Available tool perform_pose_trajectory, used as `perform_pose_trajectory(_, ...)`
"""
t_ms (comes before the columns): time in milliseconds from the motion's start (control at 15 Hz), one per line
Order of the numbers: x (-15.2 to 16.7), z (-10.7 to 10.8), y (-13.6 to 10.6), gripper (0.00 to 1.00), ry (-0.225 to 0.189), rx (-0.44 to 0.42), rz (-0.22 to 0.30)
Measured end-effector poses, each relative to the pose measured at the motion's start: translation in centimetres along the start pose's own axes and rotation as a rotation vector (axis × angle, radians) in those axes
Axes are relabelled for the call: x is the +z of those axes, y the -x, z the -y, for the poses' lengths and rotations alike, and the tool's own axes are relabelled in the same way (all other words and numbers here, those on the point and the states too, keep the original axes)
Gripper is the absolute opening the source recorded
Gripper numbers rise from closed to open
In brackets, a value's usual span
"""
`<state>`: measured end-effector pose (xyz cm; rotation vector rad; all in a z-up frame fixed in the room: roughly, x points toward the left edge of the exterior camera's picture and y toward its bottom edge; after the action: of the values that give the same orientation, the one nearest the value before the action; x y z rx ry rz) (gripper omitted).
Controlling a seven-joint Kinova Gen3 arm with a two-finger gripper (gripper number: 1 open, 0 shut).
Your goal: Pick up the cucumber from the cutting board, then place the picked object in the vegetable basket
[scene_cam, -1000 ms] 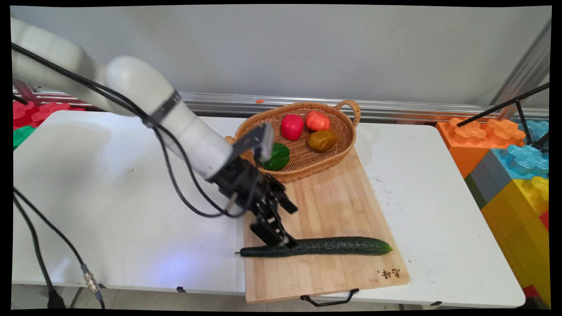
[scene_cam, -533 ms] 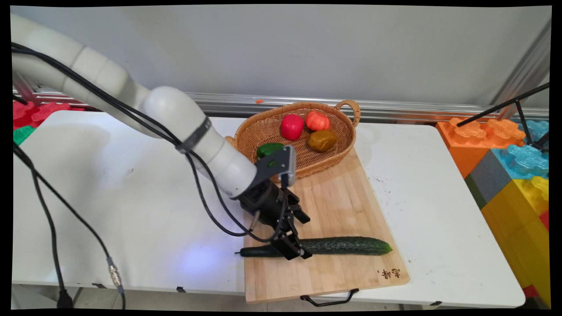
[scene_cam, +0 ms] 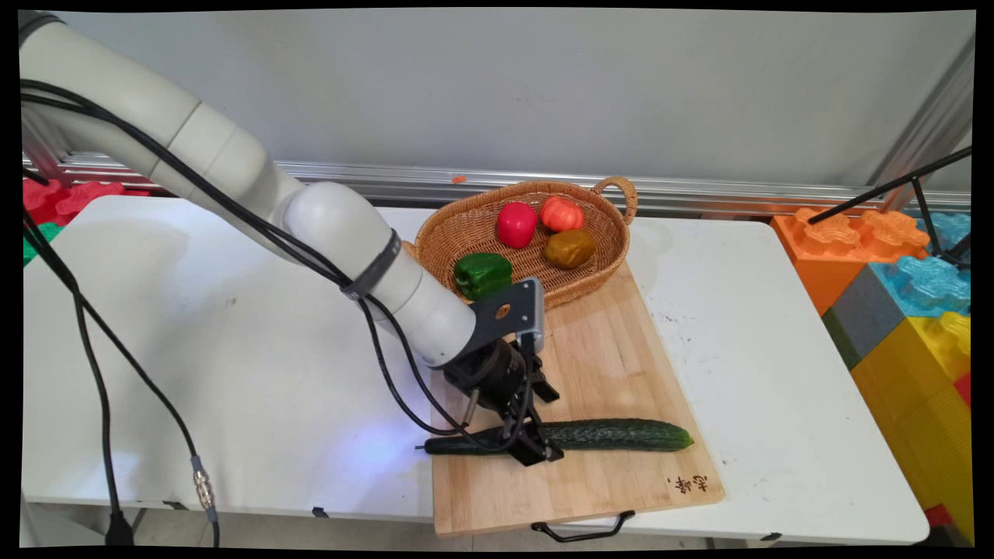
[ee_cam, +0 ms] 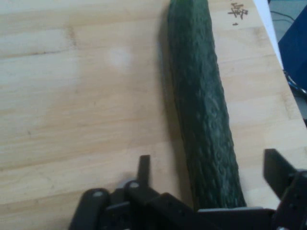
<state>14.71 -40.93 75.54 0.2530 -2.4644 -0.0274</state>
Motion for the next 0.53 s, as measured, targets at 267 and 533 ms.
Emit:
perform_pose_trajectory(267,0.64,-0.51,-0.25,0.0,-0.021,0.017,0.015)
perform_pose_trajectory(533,0.98,-0.95,-0.25,0.0,-0.029,0.012,0.028)
